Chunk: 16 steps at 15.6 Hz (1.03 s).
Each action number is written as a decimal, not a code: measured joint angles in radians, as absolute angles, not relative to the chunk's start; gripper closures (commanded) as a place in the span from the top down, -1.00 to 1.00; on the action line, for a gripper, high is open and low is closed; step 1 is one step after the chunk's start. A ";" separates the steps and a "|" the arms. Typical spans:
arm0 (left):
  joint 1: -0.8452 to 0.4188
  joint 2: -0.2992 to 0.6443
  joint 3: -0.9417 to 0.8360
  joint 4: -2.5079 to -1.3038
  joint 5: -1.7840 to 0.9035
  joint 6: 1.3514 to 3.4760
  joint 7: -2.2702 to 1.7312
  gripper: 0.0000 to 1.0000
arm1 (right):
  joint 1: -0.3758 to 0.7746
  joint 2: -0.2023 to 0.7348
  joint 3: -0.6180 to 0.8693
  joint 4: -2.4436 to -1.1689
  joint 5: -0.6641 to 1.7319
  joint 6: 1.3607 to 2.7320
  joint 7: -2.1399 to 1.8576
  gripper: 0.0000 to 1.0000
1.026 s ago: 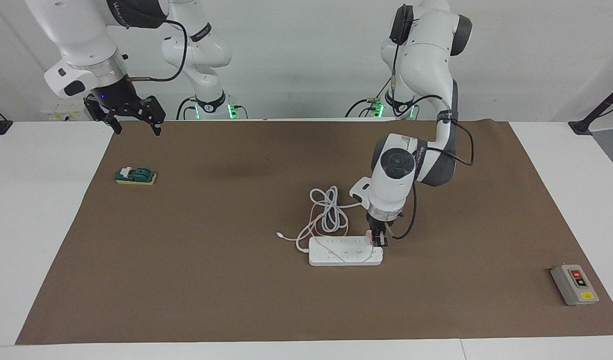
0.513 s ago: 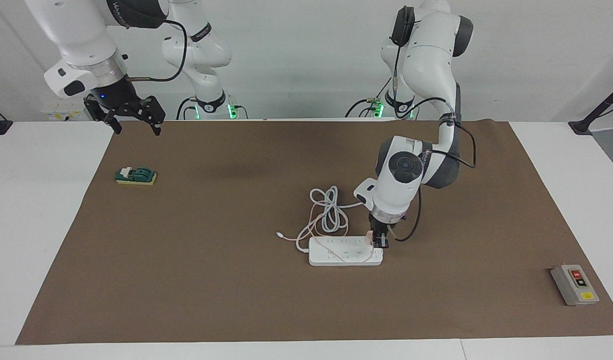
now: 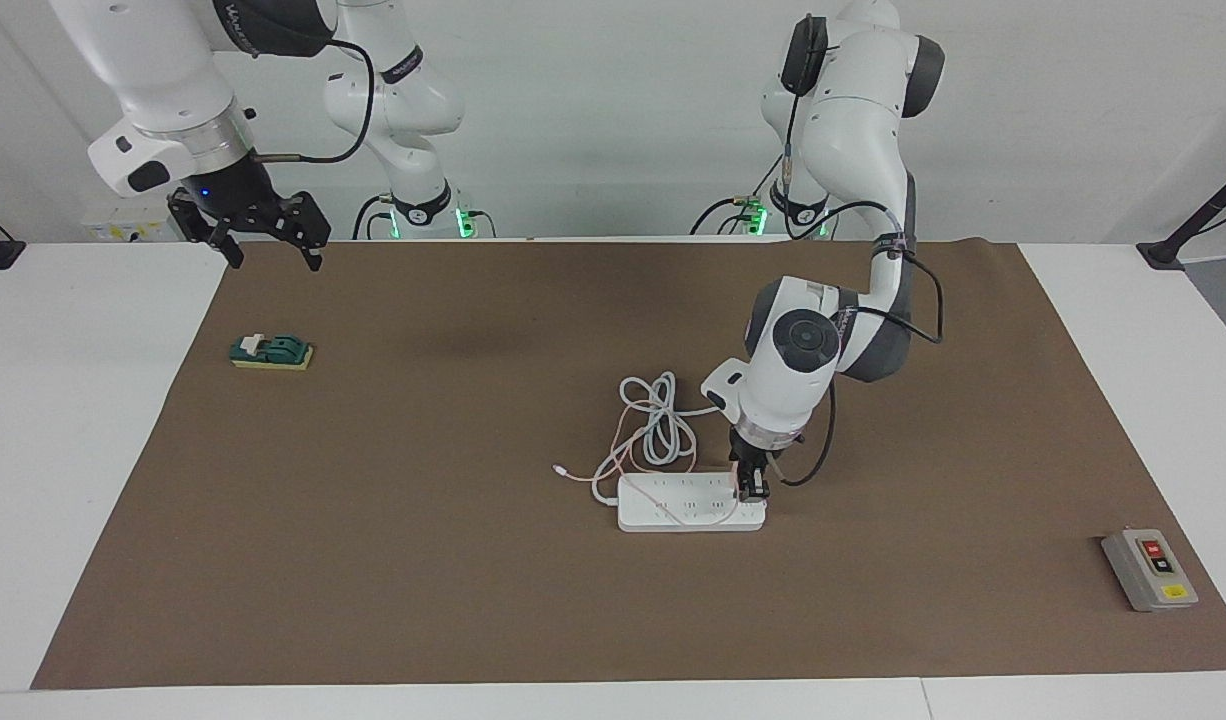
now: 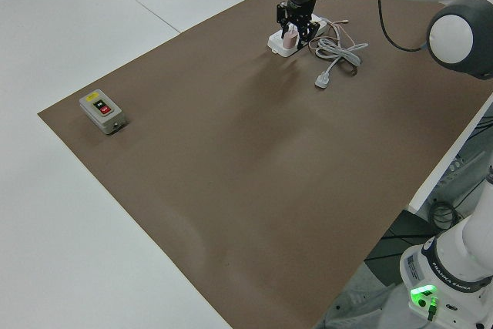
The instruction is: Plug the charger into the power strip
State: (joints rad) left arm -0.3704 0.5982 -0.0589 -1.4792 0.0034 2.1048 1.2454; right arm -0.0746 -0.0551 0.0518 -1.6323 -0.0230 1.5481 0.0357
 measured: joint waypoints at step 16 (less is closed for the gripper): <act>-0.218 0.213 -0.049 -1.494 -0.047 1.806 0.869 1.00 | -0.074 -0.055 0.053 -1.632 -0.022 1.545 0.033 1.00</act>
